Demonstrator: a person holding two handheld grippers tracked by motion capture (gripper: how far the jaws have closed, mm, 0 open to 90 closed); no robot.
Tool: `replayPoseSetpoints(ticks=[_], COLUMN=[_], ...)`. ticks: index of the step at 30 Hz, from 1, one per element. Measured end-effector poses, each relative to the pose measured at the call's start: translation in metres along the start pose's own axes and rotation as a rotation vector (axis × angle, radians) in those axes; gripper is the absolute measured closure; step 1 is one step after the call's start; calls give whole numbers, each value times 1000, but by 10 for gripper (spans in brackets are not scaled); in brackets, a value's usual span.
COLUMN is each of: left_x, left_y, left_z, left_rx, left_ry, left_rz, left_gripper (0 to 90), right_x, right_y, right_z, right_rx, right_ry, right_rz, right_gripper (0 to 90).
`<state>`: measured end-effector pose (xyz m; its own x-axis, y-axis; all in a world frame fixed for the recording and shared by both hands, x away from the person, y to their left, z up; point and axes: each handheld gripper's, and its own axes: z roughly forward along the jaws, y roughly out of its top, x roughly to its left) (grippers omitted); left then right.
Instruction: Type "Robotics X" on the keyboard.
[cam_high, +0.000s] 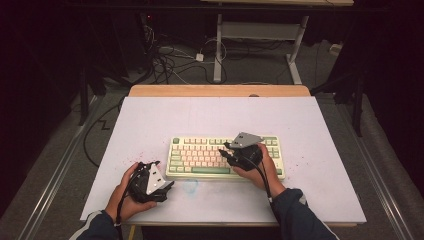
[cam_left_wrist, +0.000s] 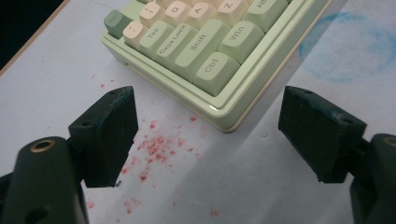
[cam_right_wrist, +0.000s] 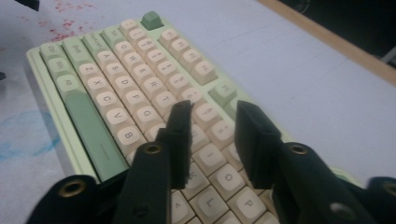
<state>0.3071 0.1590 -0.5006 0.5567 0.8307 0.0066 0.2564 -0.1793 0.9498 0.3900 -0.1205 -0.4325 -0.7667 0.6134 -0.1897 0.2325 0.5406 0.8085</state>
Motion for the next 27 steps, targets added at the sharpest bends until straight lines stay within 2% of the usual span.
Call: replayPoseSetpoints(ticks=[2, 6, 8, 9, 12, 15, 19, 23, 27], left_x=[0, -1, -1, -1, 1, 1, 0, 1, 0], left_y=[0, -1, 0, 0, 1, 2, 4, 6, 6], left_z=[0, 0, 0, 0, -1, -1, -3, -4, -4], left_rx=[1, -1, 0, -1, -5, -3, -24, -29, -28], left_ry=[-2, -6, -3, -1, 1, 2, -8, -10, -11], left_rz=[-1, -2, 0, 1, -14, -21, -39, -44, -41], left_gripper=[186, 186, 186, 186, 195, 207, 225, 235, 259], right_x=[0, 0, 2, 2, 3, 4, 5, 5, 6], right_y=[1, 2, 2, 2, 0, -4, -12, -20, -29], right_z=[-4, -12, -15, -17, -23, -28, -35, -45, -56], right_rx=[-33, -74, -81, -82, -107, -127, -137, -158, -170], right_ry=[-3, -43, -81, -98, -108, -123, -135, -146, -179], right_rz=[6, 6, -2, -6, -5, -7, -17, -15, -29], right_gripper=[531, 408, 345, 321, 275, 230, 197, 192, 197])
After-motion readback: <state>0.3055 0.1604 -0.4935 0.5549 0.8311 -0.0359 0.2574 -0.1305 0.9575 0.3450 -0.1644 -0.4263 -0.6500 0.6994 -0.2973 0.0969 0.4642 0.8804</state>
